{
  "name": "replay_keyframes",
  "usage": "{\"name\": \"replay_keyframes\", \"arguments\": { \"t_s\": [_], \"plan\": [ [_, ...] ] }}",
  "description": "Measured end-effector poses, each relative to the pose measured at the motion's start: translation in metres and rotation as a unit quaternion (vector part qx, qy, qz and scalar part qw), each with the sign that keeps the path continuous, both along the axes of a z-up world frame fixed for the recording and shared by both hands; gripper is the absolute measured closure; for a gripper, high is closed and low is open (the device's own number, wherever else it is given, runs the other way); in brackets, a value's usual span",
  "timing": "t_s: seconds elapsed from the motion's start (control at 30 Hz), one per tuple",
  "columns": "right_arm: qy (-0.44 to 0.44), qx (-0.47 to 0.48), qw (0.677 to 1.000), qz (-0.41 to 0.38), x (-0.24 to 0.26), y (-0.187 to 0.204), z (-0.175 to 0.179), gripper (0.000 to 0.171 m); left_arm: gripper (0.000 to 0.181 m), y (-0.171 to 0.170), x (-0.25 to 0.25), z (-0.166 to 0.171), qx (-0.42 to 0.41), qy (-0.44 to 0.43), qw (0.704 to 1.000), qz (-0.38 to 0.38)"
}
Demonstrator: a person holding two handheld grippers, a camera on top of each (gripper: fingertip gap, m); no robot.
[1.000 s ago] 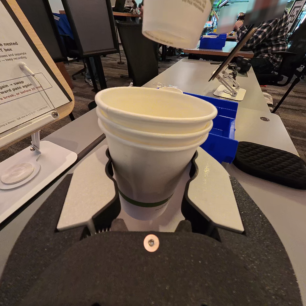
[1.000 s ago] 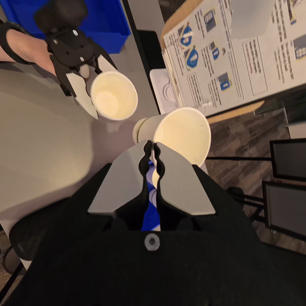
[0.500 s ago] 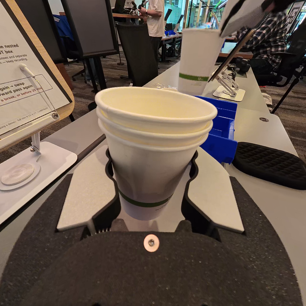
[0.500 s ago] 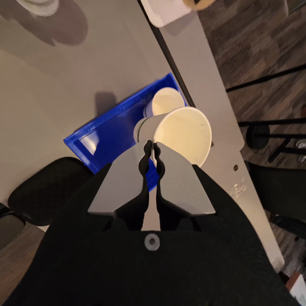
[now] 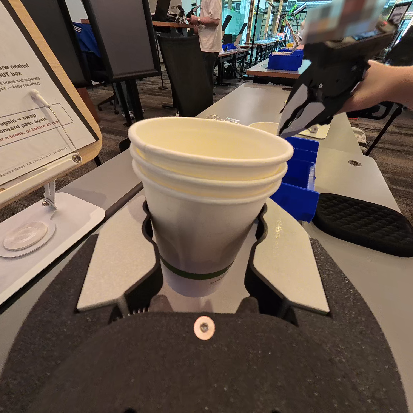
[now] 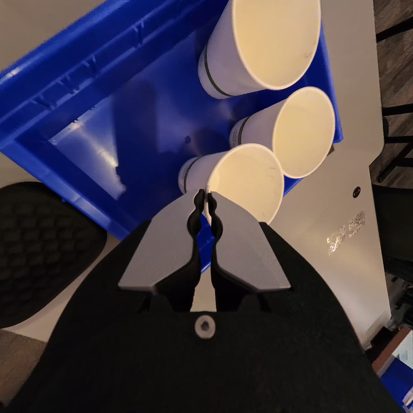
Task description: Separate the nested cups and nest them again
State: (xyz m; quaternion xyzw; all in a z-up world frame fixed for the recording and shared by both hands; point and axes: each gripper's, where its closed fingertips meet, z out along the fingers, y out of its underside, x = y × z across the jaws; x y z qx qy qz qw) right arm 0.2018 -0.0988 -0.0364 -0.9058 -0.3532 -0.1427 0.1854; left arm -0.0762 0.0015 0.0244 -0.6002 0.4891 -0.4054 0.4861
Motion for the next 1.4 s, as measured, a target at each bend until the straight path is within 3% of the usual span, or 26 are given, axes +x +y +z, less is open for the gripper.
{"name": "replay_keyframes", "arguments": {
  "t_s": [0.37,1.3,1.4],
  "plan": [
    [-0.003,0.003,1.000,-0.005,0.008,0.003,-0.019,0.168,0.089,-0.001,0.002,-0.004,0.001,0.006,1.000,-0.002],
    [-0.019,-0.003,1.000,0.001,0.011,0.007,-0.020,0.167,0.089,-0.003,0.003,-0.004,0.004,0.010,1.000,-0.004],
    [-0.024,0.004,1.000,0.003,0.012,0.006,-0.017,0.158,0.090,-0.004,0.003,-0.003,0.004,0.009,1.000,-0.005]
  ]
}}
